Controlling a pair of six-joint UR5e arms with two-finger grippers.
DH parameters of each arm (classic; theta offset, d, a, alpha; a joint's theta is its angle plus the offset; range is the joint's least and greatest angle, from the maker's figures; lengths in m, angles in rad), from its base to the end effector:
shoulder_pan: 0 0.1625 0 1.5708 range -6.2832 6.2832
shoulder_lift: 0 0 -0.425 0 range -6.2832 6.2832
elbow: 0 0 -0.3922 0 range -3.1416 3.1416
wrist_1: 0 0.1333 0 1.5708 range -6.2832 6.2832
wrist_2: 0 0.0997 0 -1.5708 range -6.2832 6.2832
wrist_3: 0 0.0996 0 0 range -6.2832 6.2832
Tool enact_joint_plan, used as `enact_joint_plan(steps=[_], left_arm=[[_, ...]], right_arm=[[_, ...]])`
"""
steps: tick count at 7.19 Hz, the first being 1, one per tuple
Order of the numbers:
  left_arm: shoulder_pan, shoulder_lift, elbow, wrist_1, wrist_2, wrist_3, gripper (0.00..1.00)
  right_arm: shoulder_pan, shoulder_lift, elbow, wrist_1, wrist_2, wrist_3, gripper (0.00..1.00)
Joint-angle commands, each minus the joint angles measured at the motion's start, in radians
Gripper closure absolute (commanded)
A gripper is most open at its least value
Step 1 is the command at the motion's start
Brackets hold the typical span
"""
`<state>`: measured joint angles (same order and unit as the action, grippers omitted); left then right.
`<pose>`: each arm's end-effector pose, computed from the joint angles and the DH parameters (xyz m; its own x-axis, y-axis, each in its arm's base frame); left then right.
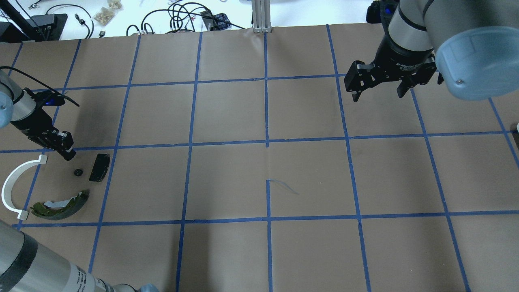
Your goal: Place bearing gear from tray to pile
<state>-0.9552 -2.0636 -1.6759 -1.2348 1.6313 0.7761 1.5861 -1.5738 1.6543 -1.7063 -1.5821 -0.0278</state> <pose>0.2401 -0.5599 0.1943 -0.9787 0.1502 0.1397 0.1792 0.9576 0.2257 0.1397 -0.4926 0.4620 -0.9990 -0.0424 0.0128 -0.0431 0.9976 -0.0546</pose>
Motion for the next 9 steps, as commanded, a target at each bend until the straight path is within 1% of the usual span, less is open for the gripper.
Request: enact_joint_plan(steps=[1, 2, 3, 5, 6, 9], left_arm=[[0.004, -0.001, -0.028, 0.047, 0.002, 0.021, 1.0], [0.027, -0.001, -0.034, 0.046, 0.004, 0.067, 1.0], [0.044, 0.005, -0.059, 0.049, 0.002, 0.074, 1.0], [0.042, 0.023, -0.1, 0.057, 0.002, 0.069, 1.0], [0.042, 0.025, -0.103, 0.055, 0.004, 0.072, 1.0], [0.046, 0.033, -0.103, 0.055, 0.016, 0.077, 1.0]], right_arm=[[0.0, 0.001, 0.001, 0.001, -0.002, -0.01, 0.0], [0.0, 0.0, 0.001, 0.001, -0.004, -0.009, 0.0], [0.0, 0.001, 0.011, -0.001, -0.004, -0.011, 0.0], [0.0, 0.0, 0.021, -0.01, -0.002, -0.009, 0.0], [0.0, 0.0, 0.021, -0.031, -0.004, -0.011, 0.0], [-0.001, 0.0, 0.021, -0.032, -0.006, -0.009, 0.0]])
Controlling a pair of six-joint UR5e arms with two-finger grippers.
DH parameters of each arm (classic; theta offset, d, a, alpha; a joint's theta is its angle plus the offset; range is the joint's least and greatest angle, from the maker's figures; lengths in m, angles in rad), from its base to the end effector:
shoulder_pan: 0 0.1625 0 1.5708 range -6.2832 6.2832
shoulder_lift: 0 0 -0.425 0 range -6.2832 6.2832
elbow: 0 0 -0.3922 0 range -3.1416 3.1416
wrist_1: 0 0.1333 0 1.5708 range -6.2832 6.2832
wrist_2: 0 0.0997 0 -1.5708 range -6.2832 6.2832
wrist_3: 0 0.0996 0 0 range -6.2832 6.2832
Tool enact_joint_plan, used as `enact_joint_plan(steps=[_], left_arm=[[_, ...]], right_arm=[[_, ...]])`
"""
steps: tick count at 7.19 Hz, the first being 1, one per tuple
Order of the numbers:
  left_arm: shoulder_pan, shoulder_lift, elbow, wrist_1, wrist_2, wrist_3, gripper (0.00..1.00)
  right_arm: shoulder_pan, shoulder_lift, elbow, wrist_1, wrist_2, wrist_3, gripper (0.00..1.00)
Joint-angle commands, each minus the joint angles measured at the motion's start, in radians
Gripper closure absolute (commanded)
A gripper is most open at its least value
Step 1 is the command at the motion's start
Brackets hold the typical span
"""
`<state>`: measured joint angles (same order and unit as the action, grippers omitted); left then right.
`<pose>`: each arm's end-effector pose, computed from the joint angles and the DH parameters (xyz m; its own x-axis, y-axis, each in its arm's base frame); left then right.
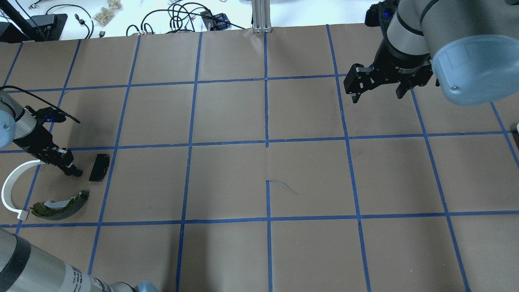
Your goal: Place bearing gear from tray to pile
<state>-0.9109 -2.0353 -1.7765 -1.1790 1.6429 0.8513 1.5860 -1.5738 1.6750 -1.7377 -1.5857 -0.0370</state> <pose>0.2475 -0.5247 0.1759 -0.9706 0.1787 0.1611 0.2134 0.9487 0.2332 0.1393 -0.4929 0.4550 -0.9985 -0.0511 0.0173 -0.0521 0.9965 -0.0651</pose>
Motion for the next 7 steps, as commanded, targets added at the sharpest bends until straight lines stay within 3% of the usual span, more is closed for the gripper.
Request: enact_joint_plan(steps=[1, 2, 3, 5, 7], left_arm=[[0.003, 0.009, -0.003, -0.004, 0.008, 0.002, 0.81], [0.001, 0.009, -0.003, -0.004, 0.011, 0.0, 0.5], [0.003, 0.013, -0.003, -0.01, 0.011, 0.0, 0.27], [0.004, 0.015, -0.001, -0.014, 0.012, 0.0, 0.19], [-0.017, 0.035, 0.041, -0.025, 0.023, -0.015, 0.19]], right_arm=[[0.0, 0.0, 0.002, 0.0, 0.0, 0.002, 0.0], [0.0, 0.0, 0.0, -0.002, 0.0, -0.001, 0.0], [0.0, 0.0, 0.0, 0.0, 0.0, -0.001, 0.0], [-0.001, 0.0, 0.0, 0.0, -0.002, -0.001, 0.0], [-0.001, 0.0, 0.0, 0.0, -0.002, -0.003, 0.0]])
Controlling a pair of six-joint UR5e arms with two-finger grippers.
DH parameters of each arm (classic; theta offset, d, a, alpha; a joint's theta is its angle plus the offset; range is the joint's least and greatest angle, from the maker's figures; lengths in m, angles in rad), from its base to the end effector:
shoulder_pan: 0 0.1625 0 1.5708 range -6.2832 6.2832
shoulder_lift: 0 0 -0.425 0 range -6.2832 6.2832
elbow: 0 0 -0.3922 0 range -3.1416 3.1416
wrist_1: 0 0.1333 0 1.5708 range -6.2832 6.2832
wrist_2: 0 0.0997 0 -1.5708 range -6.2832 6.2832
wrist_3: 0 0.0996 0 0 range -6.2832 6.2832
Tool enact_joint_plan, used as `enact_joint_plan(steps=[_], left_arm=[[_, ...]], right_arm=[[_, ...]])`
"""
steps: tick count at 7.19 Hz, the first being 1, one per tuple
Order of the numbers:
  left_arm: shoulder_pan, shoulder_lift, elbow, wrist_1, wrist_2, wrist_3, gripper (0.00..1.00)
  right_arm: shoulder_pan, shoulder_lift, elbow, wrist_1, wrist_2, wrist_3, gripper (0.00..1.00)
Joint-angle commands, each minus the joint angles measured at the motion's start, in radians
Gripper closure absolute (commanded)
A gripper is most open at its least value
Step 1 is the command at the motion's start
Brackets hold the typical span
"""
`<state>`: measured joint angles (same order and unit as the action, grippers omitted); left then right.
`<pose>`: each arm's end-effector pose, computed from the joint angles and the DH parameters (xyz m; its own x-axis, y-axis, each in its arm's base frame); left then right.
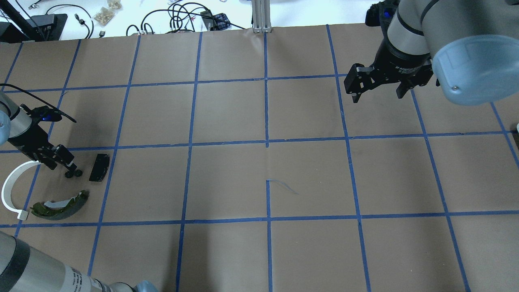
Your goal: Place bearing gear from tray to pile
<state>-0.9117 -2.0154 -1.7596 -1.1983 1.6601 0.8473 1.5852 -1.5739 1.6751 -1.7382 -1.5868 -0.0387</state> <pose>0.2505 -0.5265 0.1925 -0.9740 0.1807 0.1363 0.2090 0.9492 0.2354 0.1388 -0.4930 0.4551 -0.9985 -0.0519 0.0185 -0.0530 0.9964 -0.0655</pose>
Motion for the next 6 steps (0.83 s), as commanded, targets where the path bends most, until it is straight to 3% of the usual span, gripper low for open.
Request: enact_joint_plan(steps=[1, 4, 6], left_arm=[[-0.057, 0.033, 0.079, -0.08, -0.008, -0.119, 0.18], [-0.255, 0.133, 0.251, -0.312, -0.056, -0.414, 0.06], [-0.391, 0.229, 0.288, -0.39, -0.121, -0.456, 0.0]], right_arm=[[-0.001, 0.0, 0.0, 0.0, -0.001, 0.0, 0.0], [0.001, 0.0, 0.002, 0.0, 0.001, -0.001, 0.0], [0.001, 0.0, 0.002, 0.0, 0.001, -0.001, 0.0]])
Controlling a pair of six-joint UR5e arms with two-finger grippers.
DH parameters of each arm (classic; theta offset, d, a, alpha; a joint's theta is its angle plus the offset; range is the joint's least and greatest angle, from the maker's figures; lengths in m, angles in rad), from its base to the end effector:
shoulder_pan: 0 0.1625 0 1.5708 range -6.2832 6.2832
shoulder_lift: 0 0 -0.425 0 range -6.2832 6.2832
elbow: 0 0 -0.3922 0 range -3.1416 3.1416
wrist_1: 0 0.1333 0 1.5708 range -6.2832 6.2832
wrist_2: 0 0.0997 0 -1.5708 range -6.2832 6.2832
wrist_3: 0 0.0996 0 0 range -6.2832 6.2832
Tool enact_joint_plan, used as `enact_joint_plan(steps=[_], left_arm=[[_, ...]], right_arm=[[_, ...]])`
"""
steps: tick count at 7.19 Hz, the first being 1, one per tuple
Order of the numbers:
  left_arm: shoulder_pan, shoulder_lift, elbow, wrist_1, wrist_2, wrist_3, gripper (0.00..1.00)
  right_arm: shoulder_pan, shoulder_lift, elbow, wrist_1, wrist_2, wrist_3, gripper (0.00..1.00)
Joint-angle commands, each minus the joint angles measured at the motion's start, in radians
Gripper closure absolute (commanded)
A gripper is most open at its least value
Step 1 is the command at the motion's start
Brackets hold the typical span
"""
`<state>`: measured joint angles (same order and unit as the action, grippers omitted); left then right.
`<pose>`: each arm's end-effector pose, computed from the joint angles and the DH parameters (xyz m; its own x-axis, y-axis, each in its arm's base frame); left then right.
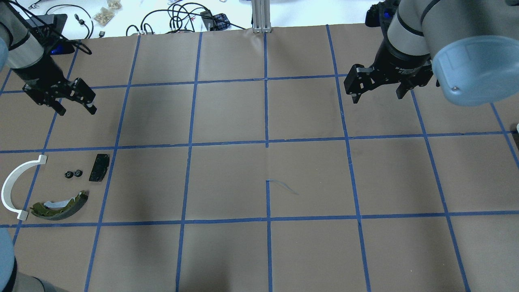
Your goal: Place bearing gear from tray to pile
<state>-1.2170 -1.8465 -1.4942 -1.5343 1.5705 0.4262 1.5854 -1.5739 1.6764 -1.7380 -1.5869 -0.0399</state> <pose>0.0767 -0.5925 0.3794 -0.9955 0.0672 0.0672 0.0765 0.9861 0.1473 0.1389 -0.4928 0.4544 -0.9984 -0.0533 0.0186 -0.0544 0.9965 -0.0640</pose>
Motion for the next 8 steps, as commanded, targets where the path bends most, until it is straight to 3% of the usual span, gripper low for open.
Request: enact_joint_plan(steps=[1, 4, 6, 8], left_arm=[[-0.157, 0.099, 0.014, -0.066, -0.047, -0.134, 0.0], [-0.324, 0.188, -0.041, -0.067, -0.024, -0.248, 0.0], [-0.334, 0.24, -0.124, -0.053, -0.032, -0.294, 0.0], [-0.335, 0.27, -0.146, -0.047, -0.027, -0.291, 0.0]], right_arm=[[-0.001, 0.0, -0.001, -0.002, 0.001, 0.0, 0.0], [-0.002, 0.0, -0.001, -0.002, 0.001, 0.0, 0.0], [-0.002, -0.004, -0.001, -0.015, 0.002, 0.008, 0.0], [-0.002, -0.02, -0.003, -0.015, 0.015, 0.002, 0.0]])
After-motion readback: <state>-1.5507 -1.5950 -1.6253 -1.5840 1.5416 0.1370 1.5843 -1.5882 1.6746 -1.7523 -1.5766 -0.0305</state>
